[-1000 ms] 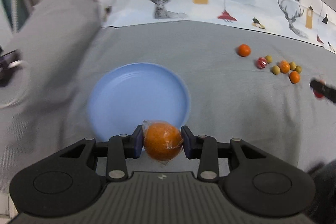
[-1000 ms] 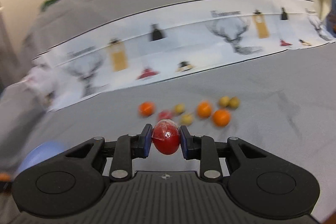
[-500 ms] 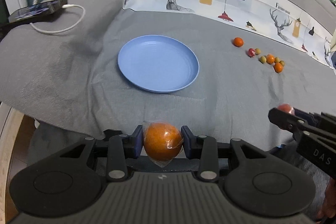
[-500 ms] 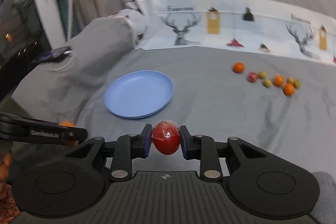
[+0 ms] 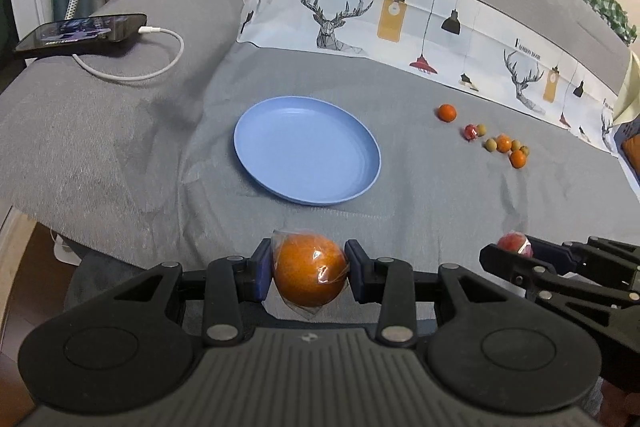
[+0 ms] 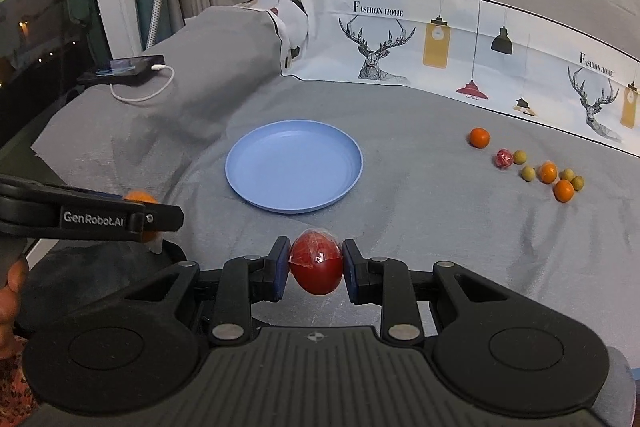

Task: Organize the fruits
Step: 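Carry the wrapped orange and red plum to the blue plate and release both, then lift both tools away from the plate back toward the fruit cluster, then grasp a wrapped red plum with the left gripper while the right gripper grasps an orange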

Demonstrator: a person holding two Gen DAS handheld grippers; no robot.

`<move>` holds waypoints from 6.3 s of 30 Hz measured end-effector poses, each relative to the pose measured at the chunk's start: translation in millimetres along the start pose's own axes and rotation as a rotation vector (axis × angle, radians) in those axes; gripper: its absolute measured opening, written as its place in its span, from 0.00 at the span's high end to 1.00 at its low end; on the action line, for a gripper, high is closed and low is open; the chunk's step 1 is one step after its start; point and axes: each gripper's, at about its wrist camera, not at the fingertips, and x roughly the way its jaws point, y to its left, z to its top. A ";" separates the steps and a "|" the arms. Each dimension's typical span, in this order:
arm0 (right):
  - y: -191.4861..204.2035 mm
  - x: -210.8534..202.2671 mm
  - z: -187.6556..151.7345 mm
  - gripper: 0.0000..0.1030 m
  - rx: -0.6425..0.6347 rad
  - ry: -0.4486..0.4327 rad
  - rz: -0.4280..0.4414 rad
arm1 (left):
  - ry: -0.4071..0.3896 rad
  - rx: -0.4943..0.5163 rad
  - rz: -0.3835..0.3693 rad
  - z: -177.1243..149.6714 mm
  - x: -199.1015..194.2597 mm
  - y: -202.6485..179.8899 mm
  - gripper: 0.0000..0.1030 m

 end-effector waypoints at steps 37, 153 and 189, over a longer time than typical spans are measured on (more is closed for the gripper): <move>14.2 217.0 73.8 0.72 -0.077 0.073 0.039 | 0.126 0.085 0.126 115.2 202.8 21.4 0.59; -171.2 93.7 -3.8 0.01 0.329 -0.102 -0.362 | 0.152 0.197 0.205 83.1 150.5 -122.1 0.00; -389.6 250.1 11.2 0.01 0.343 0.005 -0.439 | 0.179 0.384 0.001 153.3 405.1 -329.3 0.00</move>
